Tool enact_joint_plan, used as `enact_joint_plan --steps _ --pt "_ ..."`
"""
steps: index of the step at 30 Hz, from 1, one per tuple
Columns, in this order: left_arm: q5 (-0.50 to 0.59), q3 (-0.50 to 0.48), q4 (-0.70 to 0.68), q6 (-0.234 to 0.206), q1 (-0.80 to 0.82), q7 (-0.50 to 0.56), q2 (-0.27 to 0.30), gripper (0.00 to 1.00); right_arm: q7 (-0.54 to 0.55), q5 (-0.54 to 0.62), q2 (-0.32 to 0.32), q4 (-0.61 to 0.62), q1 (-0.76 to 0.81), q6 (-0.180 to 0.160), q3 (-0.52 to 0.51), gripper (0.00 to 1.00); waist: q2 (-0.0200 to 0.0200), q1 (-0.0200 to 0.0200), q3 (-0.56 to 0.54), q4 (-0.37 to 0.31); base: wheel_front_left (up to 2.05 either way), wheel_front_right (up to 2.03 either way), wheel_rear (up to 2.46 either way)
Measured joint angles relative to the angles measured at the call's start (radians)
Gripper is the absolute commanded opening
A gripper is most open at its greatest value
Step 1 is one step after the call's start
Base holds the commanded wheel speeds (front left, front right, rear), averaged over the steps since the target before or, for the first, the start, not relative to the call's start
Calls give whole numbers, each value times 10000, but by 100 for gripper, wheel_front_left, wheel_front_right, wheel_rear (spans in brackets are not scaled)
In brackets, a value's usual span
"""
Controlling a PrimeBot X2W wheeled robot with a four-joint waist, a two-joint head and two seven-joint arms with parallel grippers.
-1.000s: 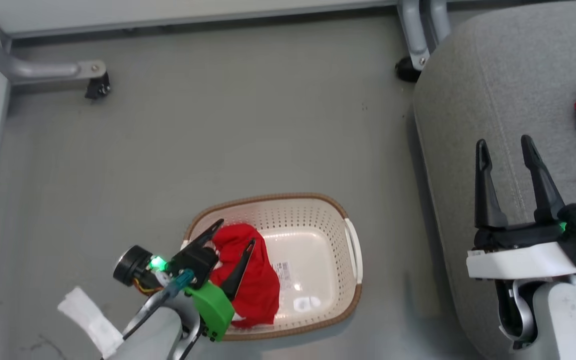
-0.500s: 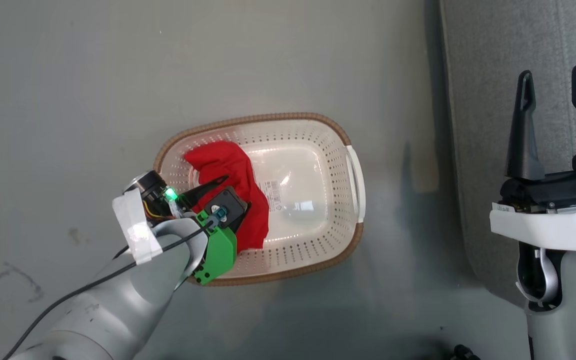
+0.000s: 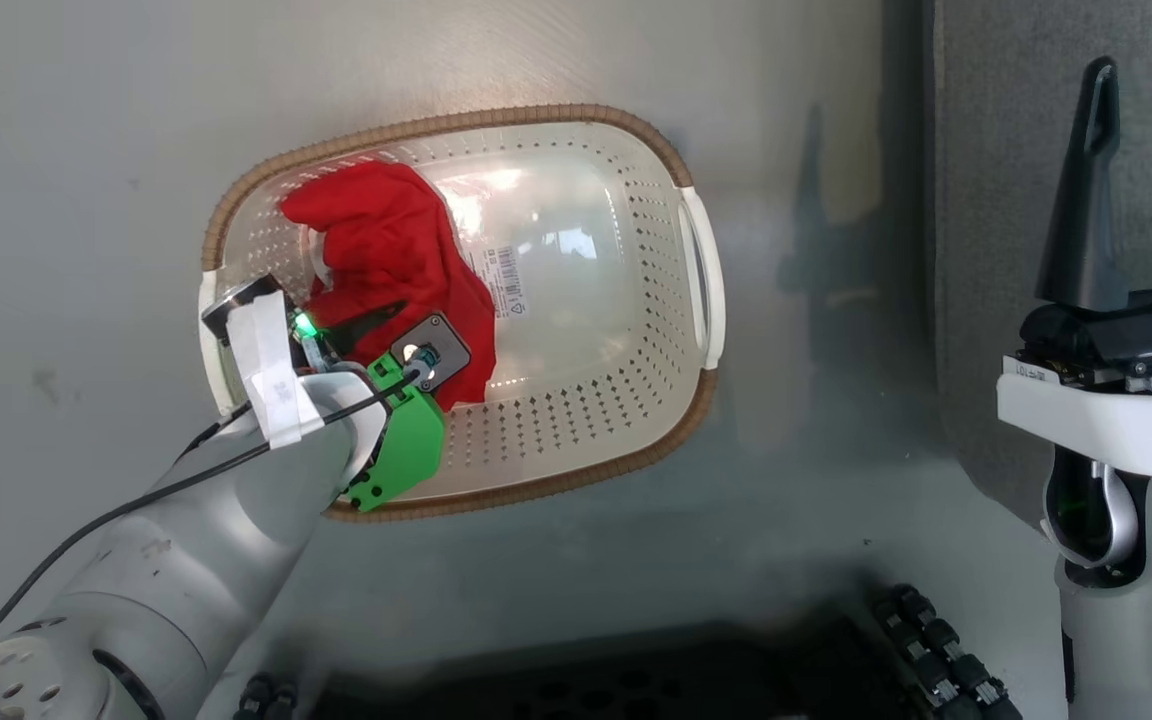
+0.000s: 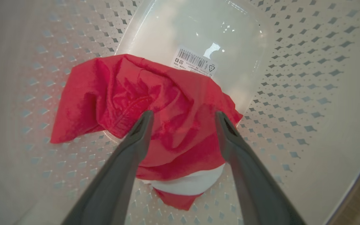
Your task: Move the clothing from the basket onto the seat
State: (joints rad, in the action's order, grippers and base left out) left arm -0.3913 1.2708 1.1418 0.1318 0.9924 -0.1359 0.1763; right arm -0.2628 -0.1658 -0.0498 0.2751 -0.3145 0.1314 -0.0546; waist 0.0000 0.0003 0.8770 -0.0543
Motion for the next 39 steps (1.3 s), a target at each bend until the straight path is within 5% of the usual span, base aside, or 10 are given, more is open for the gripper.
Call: enact_joint_plan --steps 14,15,16,32,39 --pt "965 100 792 0 828 -58 -144 100 0 2 0 46 -154 2 150 100 0 -1 1049 -432 0 0 0" --pt "984 104 815 0 828 -69 -161 39 0 -2 2 46 -180 2 161 100 0 -1 1065 -454 0 0 0" --pt "1016 104 813 0 830 -192 -169 0 0 -12 0 42 -186 2 165 100 0 -1 1078 -476 0 0 0" --pt "-922 -12 -259 0 -119 -1212 -583 0 0 495 6 -579 64 2 284 100 0 -2 -391 -91 0 0 0" --pt "-1361 -1505 -2291 -466 -1593 -1281 -173 0 0 706 8 -1225 791 0 665 100 0 -3 -1916 142 0 0 0"
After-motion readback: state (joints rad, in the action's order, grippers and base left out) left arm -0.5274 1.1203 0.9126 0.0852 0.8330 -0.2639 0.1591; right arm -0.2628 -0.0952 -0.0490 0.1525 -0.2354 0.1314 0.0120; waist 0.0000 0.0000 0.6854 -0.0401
